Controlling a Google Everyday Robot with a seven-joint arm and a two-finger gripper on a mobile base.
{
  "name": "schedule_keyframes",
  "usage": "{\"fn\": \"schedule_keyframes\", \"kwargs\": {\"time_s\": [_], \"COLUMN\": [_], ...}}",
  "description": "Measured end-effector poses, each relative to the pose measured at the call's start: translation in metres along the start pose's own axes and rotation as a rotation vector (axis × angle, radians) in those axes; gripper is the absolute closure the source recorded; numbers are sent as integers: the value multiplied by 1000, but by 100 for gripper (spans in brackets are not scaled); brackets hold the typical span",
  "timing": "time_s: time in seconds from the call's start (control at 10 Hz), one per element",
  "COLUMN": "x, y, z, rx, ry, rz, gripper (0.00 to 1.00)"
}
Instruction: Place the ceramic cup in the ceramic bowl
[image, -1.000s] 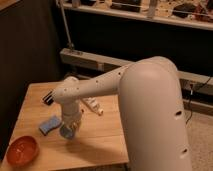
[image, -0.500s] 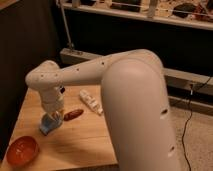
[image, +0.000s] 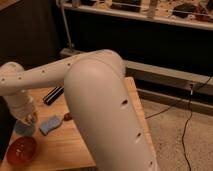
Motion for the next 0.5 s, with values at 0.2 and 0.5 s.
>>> {"fn": "schedule_keyframes", "kwargs": {"time_s": [0.2, 0.5], "x": [-3, -1], "y": [32, 59], "z": [7, 31], "rx": [-4, -22], "ry": [11, 5], "rz": [-164, -373], "gripper": [100, 99]}}
